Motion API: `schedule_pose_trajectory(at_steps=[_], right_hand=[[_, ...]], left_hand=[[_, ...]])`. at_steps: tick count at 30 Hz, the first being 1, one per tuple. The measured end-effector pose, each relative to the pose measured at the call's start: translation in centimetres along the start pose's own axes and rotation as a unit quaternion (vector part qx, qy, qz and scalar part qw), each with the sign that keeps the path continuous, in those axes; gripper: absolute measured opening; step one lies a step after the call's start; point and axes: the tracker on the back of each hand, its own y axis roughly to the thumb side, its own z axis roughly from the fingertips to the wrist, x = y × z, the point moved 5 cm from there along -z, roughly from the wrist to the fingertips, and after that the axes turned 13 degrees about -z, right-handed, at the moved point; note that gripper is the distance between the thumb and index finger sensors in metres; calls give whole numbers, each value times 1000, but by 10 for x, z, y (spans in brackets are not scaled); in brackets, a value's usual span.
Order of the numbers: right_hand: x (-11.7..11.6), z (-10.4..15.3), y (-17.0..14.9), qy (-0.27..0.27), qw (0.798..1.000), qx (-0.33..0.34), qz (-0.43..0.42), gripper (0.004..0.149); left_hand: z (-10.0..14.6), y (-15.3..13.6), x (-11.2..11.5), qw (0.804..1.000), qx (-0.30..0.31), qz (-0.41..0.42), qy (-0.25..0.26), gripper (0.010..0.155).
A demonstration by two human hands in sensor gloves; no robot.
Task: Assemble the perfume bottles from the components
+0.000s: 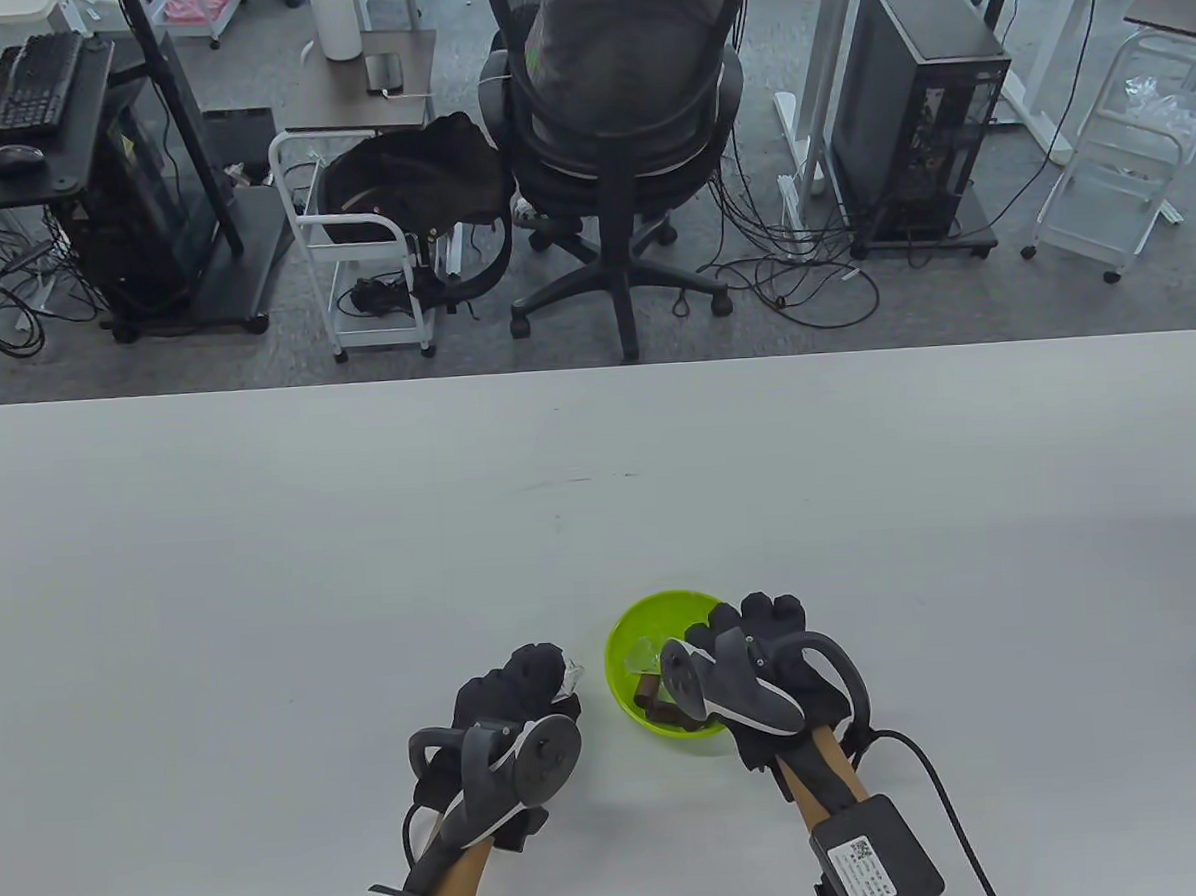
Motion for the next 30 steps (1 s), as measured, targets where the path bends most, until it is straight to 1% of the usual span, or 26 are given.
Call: schedule_pose_trajectory(at_steps=[1,7,11,16,21,22,23,26,27,30], right_hand=[[-2,-1,1,7,1000,-5,1,48],[-6,-3,6,-4,1000,-8,16,49],[-6,-3,5,-10,1000,-9,-1,49],[-9,-2,8,-8,1000,-3,9,49],[-5,5,2,-30,999,14,-9,50],[-2,8,0,-45,999,22,-18,51],[5,13,-3,-78,996,31,-26,52],[23,25,-9,-125,990,52,-49,53],[27,27,-11,-133,988,57,-57,54],[46,43,-13,-176,975,87,-106,57]], left_hand=[[0,1,0,1000,1,-2,0,56],[0,2,0,1000,1,-3,0,56],[0,2,0,1000,0,-3,0,56],[0,3,0,1000,-1,1,1,56],[0,3,1,1000,-1,-2,0,57],[0,3,1,1000,-2,-2,0,57],[-1,3,1,1000,-3,-2,1,57],[-1,3,2,1000,-4,-2,-1,57],[-1,4,3,1000,-4,-4,-2,57],[-2,5,3,1000,-4,-7,-2,57]])
